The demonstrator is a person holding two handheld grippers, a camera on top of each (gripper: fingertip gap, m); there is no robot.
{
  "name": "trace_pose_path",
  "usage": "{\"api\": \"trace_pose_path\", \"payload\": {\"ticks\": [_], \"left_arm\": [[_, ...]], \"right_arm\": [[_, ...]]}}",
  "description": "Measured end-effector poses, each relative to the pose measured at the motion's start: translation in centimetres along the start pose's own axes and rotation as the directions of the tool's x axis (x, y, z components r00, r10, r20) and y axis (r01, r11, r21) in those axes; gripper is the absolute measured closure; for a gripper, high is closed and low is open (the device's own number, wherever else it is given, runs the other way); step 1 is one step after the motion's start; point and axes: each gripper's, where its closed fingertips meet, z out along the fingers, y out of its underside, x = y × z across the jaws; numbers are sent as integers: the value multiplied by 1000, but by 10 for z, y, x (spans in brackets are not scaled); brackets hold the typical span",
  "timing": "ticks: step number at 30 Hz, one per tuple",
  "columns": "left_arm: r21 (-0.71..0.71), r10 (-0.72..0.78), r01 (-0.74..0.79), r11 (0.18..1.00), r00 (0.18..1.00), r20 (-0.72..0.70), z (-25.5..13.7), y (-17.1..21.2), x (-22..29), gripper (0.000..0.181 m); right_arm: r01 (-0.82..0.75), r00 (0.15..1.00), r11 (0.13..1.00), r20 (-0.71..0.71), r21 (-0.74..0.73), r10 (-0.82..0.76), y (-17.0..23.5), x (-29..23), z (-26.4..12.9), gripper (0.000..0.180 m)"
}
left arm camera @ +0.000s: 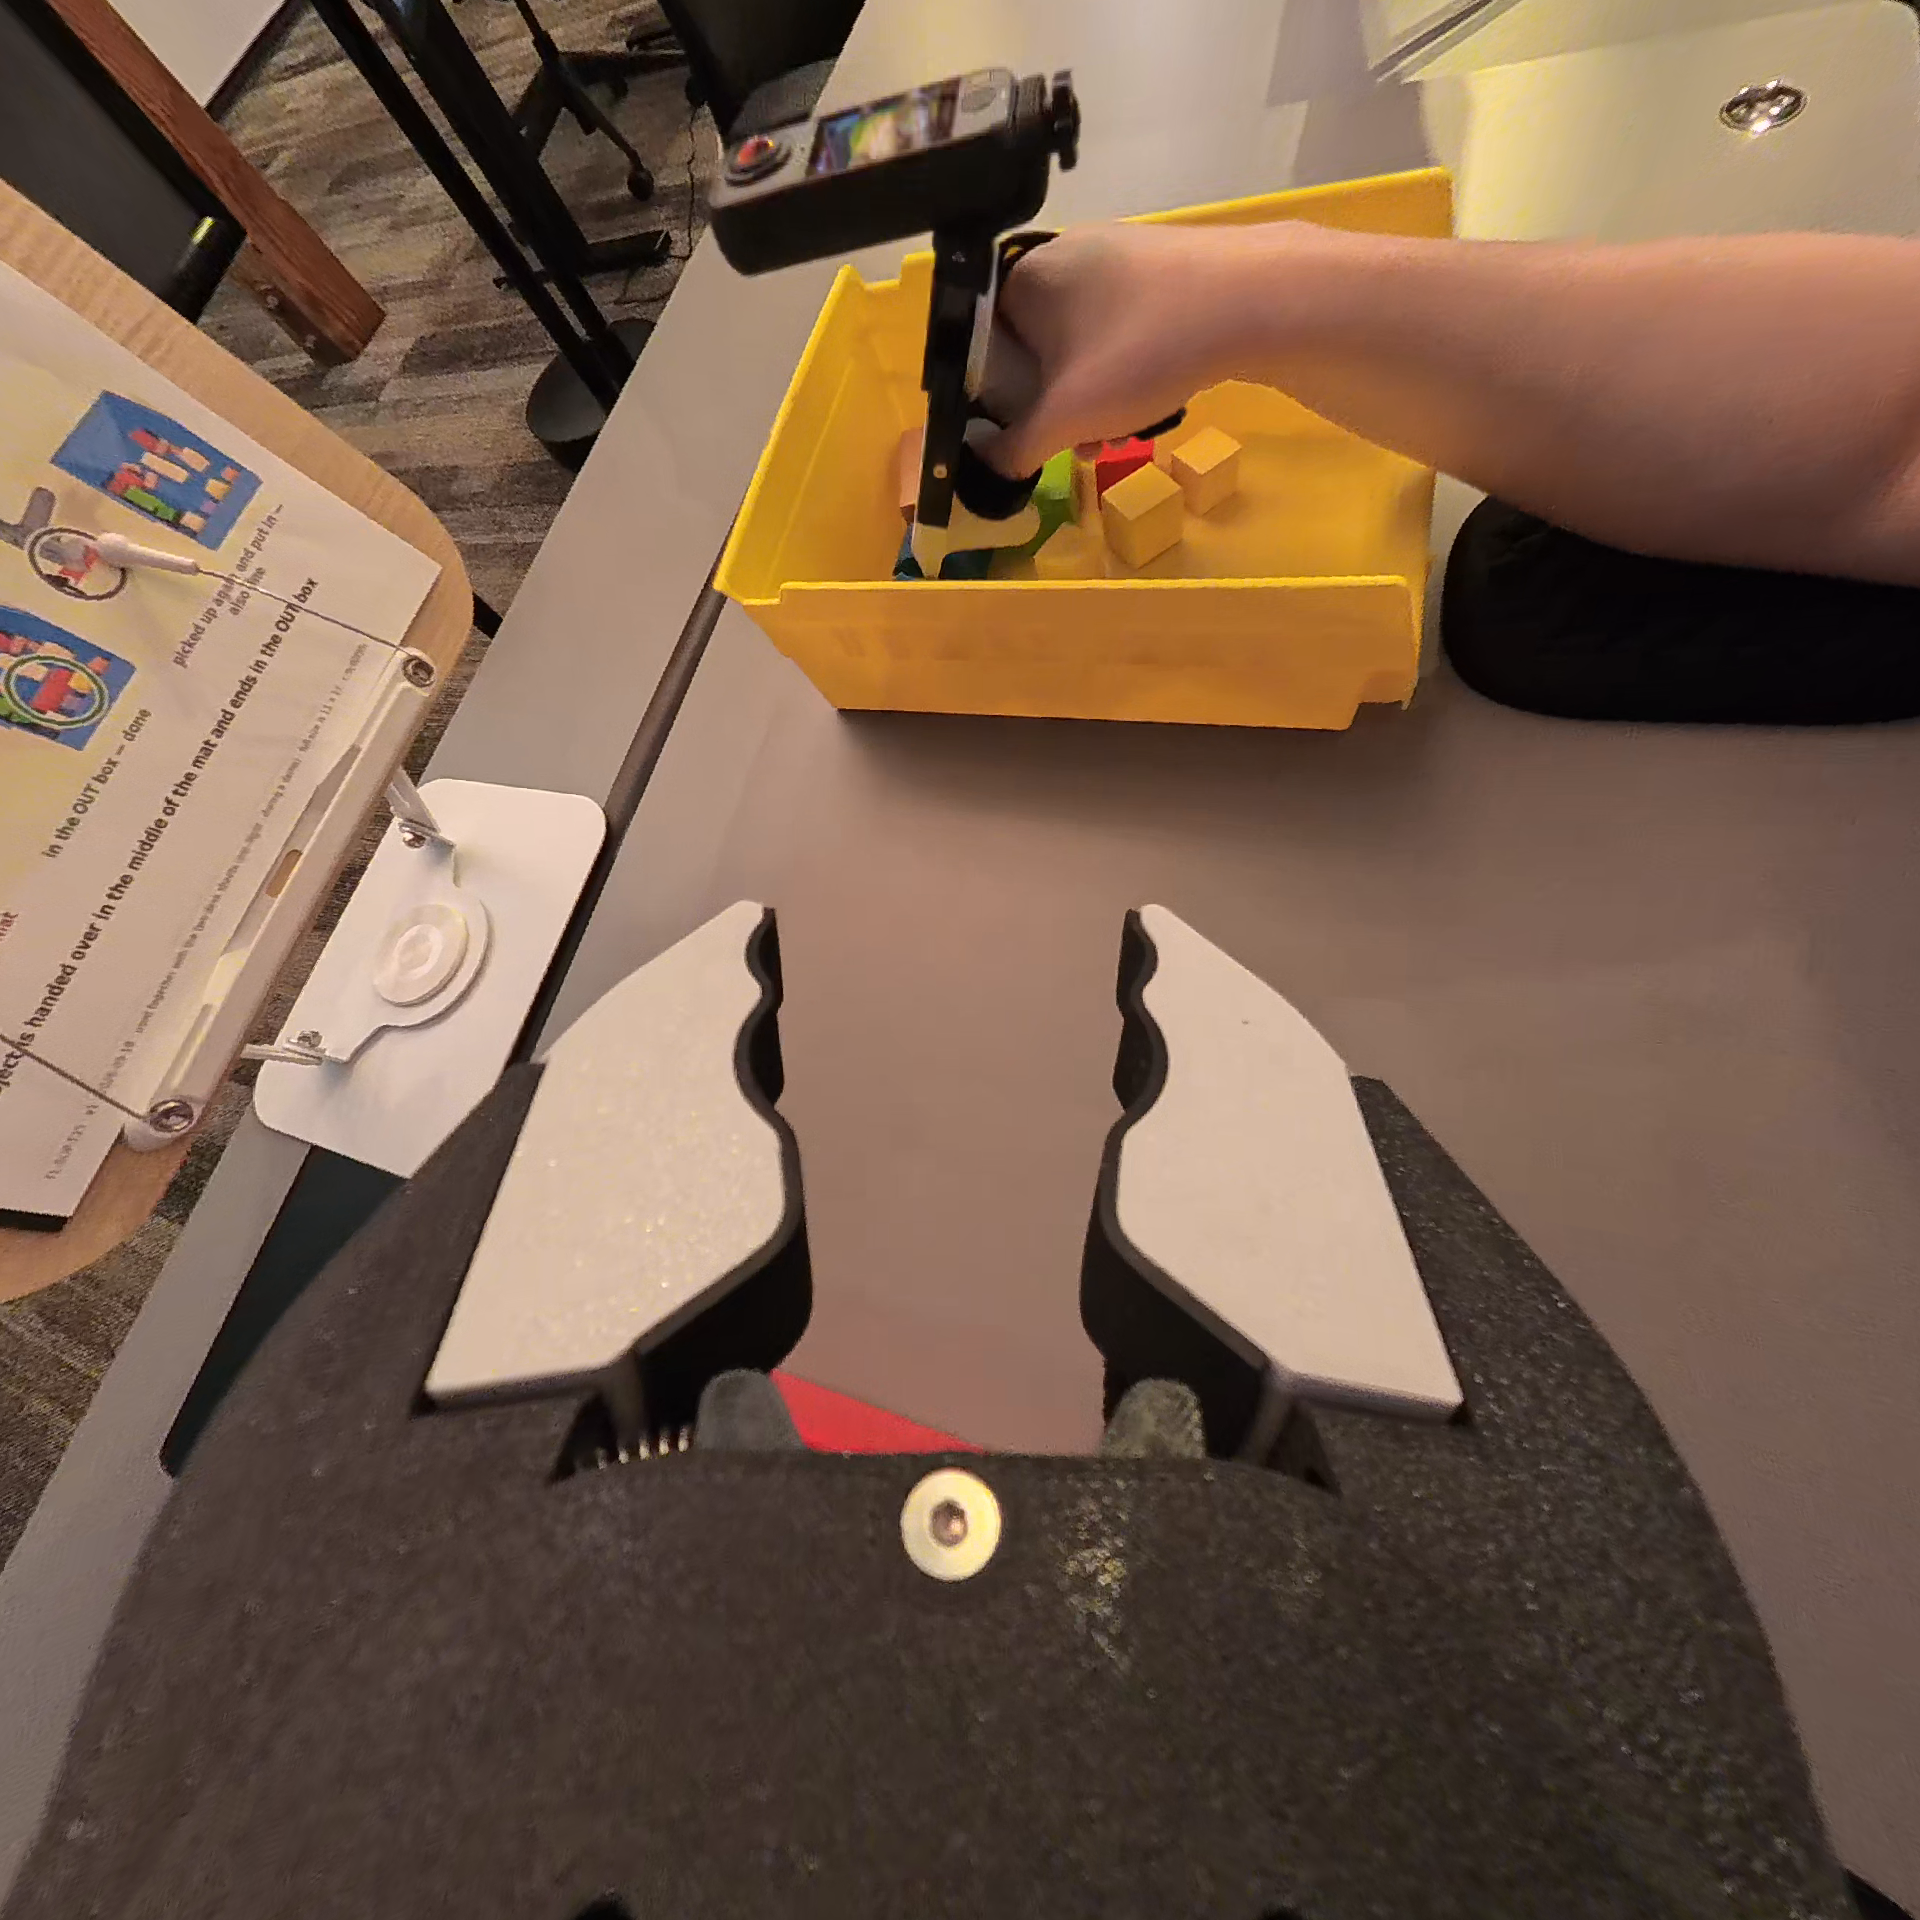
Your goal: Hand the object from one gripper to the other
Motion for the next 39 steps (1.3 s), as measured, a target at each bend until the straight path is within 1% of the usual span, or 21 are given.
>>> {"api": "trace_pose_path", "payload": {"ticks": [3,5,7,9,11,13,16,18,20,25,26,27,31,36,39], "left_arm": [[-25,-13,14,1000,999,33,-5,7,-10,120],[-86,-34,44,995,993,115,-13,24,-31,121],[-178,-90,128,976,974,208,-27,53,-56,124],[-286,-158,259,923,929,334,-46,95,-84,127],[-381,-241,404,832,881,408,-63,141,-98,124],[-448,-335,535,716,827,451,-73,182,-100,124],[-545,-448,689,478,725,523,-83,234,-87,125],[-593,-528,735,328,663,531,-82,256,-67,129],[-627,-555,751,208,618,556,-84,274,-53,128],[-646,-567,763,-27,520,639,-99,302,-29,118],[-636,-564,769,-60,499,657,-102,305,-26,119],[-628,-567,774,-75,485,666,-103,306,-26,119],[-586,-559,807,-77,451,695,-105,303,-29,121],[-593,-581,788,-166,408,704,-106,312,-17,122],[-598,-619,771,-219,365,696,-104,316,-9,125]], "right_arm": [[-4,1000,1000,-12,-14,4,-2,1,9,146],[13,999,999,-30,-29,-14,0,4,13,146],[28,999,999,-33,-30,-29,-1,4,14,145],[50,998,998,-36,-28,-51,-2,4,13,145],[87,996,996,-37,-10,-87,-5,4,9,144],[126,991,991,-40,35,-124,-11,2,-2,141],[135,991,981,-15,137,-134,-23,-5,-28,139],[136,990,975,23,177,-142,-27,-12,-43,139],[147,987,970,38,194,-157,-27,-17,-52,139],[182,980,968,55,173,-194,-21,-25,-57,139],[188,978,968,56,169,-200,-20,-26,-56,139],[197,976,967,59,160,-208,-18,-27,-55,139],[229,970,965,55,130,-237,-13,-31,-51,138],[260,963,960,49,100,-266,-8,-33,-48,137],[274,959,957,41,96,-279,-8,-33,-49,136]]}}
